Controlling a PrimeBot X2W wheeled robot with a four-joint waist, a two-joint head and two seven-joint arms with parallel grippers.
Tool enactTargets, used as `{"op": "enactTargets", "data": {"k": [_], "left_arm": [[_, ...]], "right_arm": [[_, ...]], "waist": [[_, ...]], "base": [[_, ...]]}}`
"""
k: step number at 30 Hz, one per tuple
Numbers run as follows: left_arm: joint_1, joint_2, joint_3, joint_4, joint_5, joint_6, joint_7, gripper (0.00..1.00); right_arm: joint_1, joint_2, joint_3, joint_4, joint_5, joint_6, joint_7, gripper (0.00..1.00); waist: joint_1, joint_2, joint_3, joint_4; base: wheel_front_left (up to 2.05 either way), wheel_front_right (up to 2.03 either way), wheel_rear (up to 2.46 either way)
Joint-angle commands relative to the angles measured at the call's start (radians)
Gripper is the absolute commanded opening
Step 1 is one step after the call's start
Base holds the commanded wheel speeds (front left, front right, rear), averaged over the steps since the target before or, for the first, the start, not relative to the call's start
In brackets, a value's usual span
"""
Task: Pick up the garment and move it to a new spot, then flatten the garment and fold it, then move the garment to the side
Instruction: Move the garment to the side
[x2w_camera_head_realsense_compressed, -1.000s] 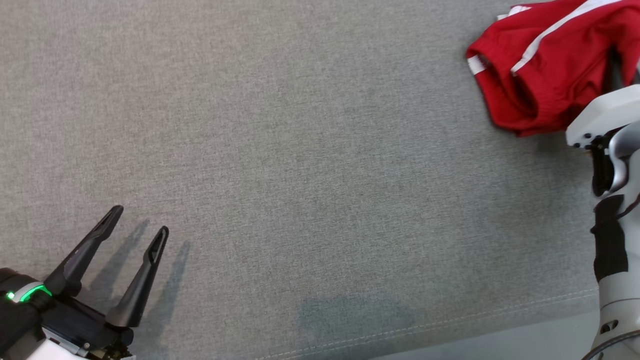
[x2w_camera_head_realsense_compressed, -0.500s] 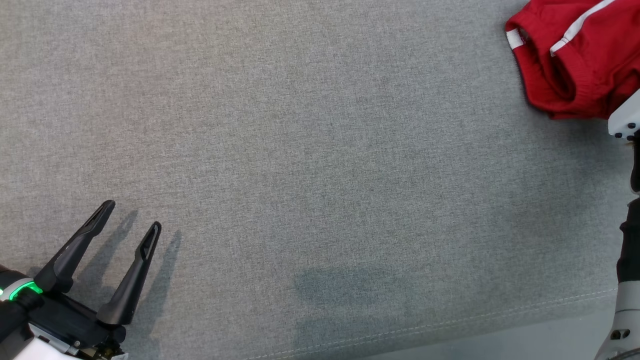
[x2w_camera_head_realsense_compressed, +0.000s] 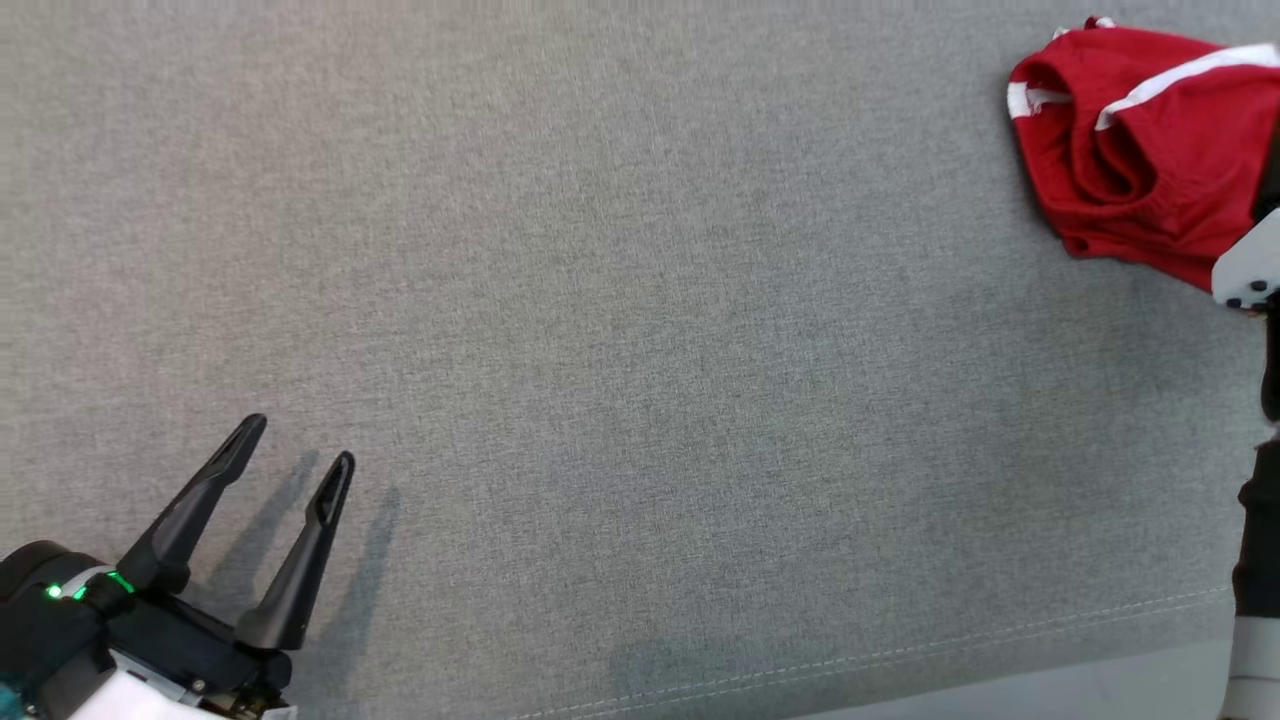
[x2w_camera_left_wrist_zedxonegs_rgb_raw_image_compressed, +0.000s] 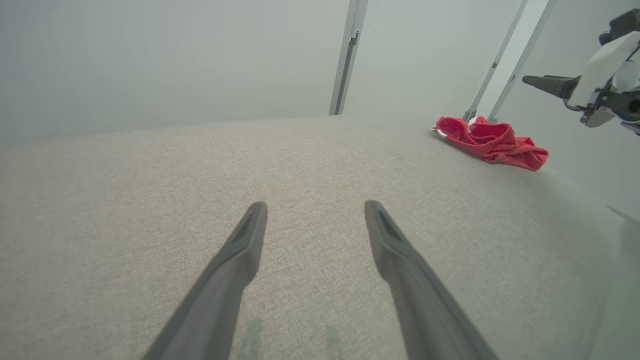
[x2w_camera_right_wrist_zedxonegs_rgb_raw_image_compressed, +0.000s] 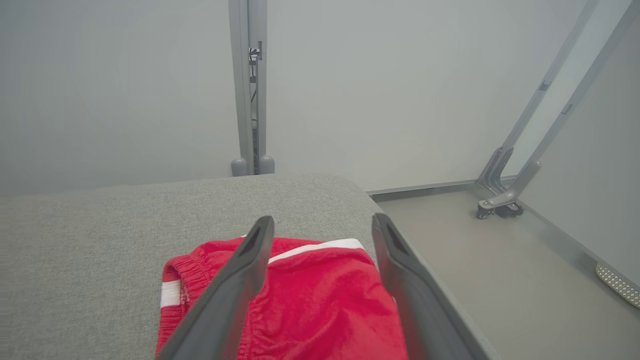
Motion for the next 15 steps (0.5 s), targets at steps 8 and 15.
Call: {"op": "enactTargets", "data": {"k": [8, 15], "left_arm": [[-0.074, -0.057, 0.006, 0.062, 0.019, -0.007, -0.006, 1.0], [-0.095, -0.112, 0.006, 0.134, 0.034, -0.007, -0.006, 1.0]], "right_arm": [[0.082, -0.008, 0.126, -0.07, 0.035, 0.003, -0.003, 1.0], [0.133, -0.008, 0.222, -0.067, 0.092, 0.003, -0.05, 1.0]], "waist": [[0.0, 0.0, -0.109, 0.02], [0.0, 0.0, -0.167, 0.046]], "base": [[0.0, 0.0, 0.0], [0.0, 0.0, 0.0]]}}
